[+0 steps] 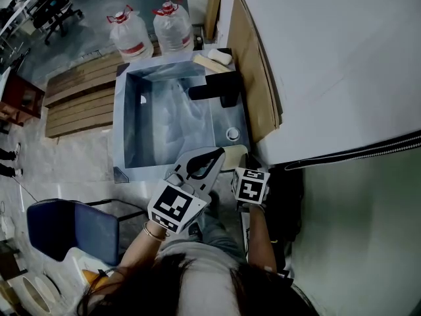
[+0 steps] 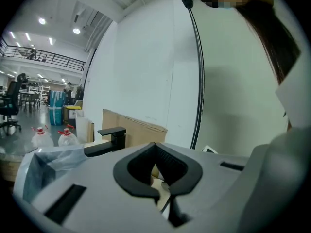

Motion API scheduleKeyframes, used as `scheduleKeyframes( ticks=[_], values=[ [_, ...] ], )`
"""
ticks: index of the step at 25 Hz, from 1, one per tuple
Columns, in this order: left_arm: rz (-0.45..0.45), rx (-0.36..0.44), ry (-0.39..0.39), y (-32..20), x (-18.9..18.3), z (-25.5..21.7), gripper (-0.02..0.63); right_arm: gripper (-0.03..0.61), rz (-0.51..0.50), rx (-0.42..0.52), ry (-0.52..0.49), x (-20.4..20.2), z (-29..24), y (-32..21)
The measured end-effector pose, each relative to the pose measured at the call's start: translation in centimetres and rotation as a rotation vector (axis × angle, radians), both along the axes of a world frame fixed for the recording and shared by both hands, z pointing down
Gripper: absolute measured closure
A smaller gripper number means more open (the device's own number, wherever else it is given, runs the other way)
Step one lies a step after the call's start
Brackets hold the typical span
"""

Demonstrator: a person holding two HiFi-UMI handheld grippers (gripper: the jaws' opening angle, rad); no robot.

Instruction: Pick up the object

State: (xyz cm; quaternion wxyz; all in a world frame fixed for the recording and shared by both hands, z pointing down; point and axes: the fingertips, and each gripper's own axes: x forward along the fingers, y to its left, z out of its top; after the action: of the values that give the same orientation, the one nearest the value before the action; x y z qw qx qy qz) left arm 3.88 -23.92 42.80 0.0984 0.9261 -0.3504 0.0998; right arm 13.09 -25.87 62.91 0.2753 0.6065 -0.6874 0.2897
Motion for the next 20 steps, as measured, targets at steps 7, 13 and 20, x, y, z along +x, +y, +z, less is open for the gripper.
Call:
scheduleKeyframes(
  ticks=[7,13,20],
  values=[
    [-0.006,0.035,-0.006,0.7,-0.6,-0.5,0.606,0.541,0.027,0.009,-0.036,0.2,-0.5,0.7],
    [-0.016,0.056,0.007,1.8,-1.0,-1.4,0.606,0.541,0.045,0.031,-0.056,0.3,-1.7,1.7],
    [-0.030,0.079,0.020,3.6,-1.7,-2.5,0.606,0.543,0.067,0.076,-0.089,0.6,-4.0,3.1]
  ],
)
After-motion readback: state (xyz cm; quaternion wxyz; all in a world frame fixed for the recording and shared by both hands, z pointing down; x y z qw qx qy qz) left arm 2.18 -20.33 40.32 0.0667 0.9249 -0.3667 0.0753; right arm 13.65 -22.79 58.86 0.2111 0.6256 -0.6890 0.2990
